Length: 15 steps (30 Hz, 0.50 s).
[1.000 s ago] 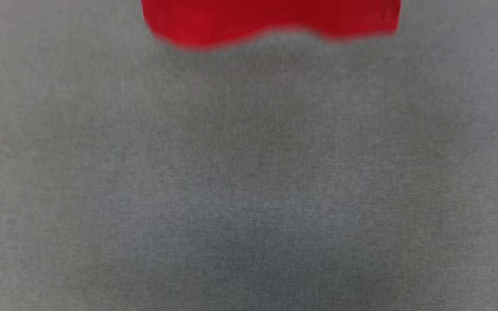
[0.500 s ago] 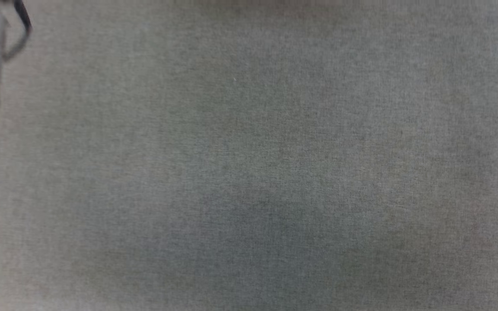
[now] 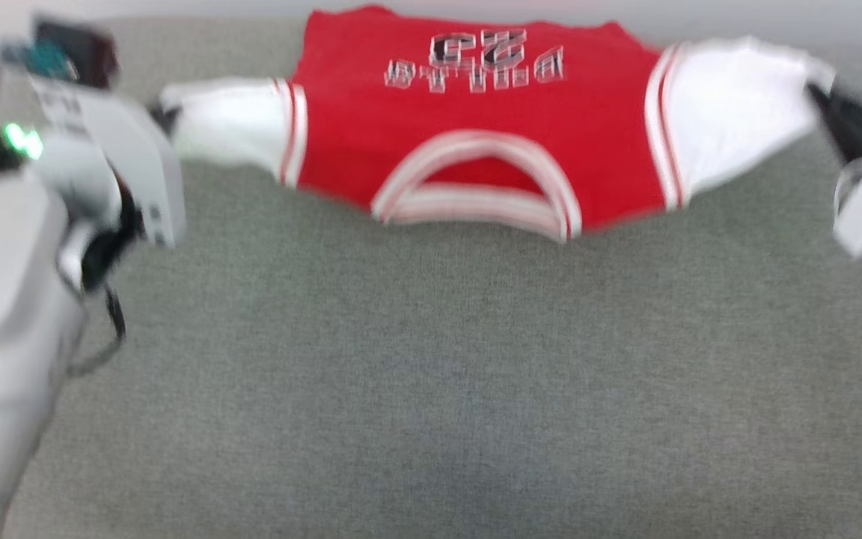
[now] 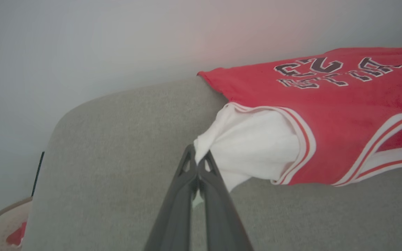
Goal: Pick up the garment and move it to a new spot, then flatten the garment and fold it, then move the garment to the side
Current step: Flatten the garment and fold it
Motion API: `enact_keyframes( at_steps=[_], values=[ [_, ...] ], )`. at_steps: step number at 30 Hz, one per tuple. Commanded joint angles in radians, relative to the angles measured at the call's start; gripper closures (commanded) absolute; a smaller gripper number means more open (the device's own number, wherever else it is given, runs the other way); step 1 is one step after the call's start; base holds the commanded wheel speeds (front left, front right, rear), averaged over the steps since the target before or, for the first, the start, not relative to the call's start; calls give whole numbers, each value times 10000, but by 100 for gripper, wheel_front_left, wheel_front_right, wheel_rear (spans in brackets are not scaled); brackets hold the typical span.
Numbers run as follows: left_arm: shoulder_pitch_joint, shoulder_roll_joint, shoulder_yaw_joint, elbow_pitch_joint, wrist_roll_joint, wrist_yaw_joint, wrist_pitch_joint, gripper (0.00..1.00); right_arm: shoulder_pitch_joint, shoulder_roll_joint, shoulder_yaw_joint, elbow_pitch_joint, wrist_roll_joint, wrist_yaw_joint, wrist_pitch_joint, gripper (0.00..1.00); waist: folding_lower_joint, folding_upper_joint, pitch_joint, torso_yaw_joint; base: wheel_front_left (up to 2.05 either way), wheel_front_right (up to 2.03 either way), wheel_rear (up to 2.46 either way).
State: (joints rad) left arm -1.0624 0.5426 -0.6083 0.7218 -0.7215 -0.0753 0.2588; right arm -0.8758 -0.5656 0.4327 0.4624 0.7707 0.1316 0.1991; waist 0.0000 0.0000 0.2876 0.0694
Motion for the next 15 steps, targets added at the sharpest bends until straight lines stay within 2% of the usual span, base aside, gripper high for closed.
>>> enact_keyframes(
  at_steps=[1, 5, 11, 15],
  values=[
    [656, 264, -8, -609, -155, 189, 262, 100, 624, -133, -71, -299, 275, -19, 251, 100, 0, 0, -670, -92, 0, 0, 0],
    [2707, 1154, 81, -3029, -684, 1003, 1257, 100, 2317, -613, -231, -1326, 730, -17, 1251, 100, 0, 0, -988, -168, 0, 0, 0],
    [5764, 2759, 401, -6858, -1526, 2680, 2468, 100, 4622, -1108, -917, -2673, 1310, -17, 2566, 100, 0, 0, -1149, -240, 0, 0, 0],
    [7459, 3672, 677, -8659, -2016, 3674, 2826, 100, 5992, -1338, -1348, -3498, 1512, -17, 3505, 100, 0, 0, -1159, -276, 0, 0, 0]
  ],
)
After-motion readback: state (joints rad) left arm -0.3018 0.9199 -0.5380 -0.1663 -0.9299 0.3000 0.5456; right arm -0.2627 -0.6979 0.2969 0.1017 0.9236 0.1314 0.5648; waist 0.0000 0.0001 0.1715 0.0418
